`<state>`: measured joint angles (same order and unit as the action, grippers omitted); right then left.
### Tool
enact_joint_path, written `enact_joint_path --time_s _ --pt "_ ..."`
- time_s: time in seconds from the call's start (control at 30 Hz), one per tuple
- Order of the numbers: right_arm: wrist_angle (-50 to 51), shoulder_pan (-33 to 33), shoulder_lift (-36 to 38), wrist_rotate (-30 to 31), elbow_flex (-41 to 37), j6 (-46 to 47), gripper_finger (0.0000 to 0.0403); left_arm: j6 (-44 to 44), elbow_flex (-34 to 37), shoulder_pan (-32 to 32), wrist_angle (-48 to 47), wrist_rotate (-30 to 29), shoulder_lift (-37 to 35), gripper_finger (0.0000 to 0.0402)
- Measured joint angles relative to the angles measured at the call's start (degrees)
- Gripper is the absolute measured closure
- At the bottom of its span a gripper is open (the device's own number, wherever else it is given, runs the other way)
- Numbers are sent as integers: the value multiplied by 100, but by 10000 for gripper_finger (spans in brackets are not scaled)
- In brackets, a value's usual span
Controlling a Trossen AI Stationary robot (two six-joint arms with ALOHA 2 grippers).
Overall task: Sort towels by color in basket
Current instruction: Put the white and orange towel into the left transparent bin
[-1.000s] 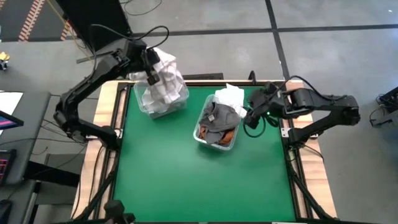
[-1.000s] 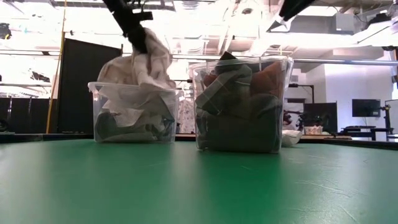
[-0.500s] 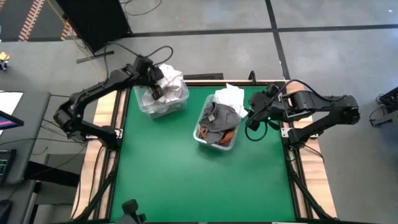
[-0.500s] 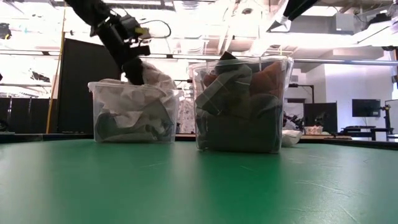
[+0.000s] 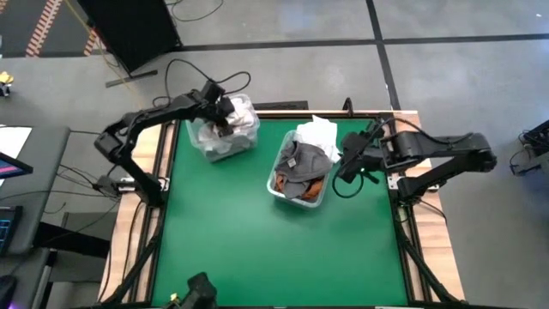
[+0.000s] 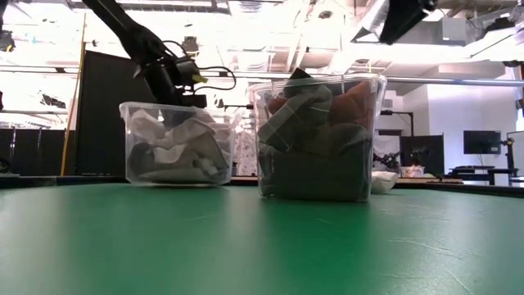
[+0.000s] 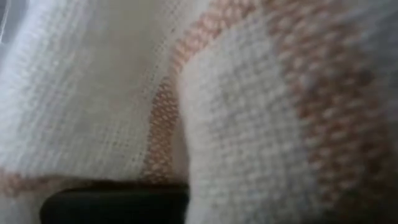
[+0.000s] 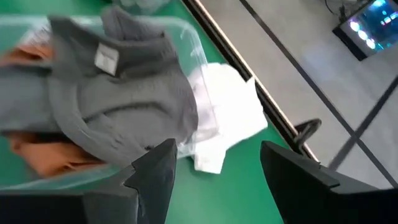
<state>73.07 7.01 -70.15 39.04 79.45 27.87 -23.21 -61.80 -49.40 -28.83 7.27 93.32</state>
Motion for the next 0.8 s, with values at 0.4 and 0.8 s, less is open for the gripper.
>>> enact_joint_path --time_s 0.4,0.8 --pt "-140 -433 156 -10 -1664 702 138 0 -83 3 -68 4 284 347" --pt "-1342 -748 1629 34 -3437 970 138 157 -310 83 -546 77 288 186"
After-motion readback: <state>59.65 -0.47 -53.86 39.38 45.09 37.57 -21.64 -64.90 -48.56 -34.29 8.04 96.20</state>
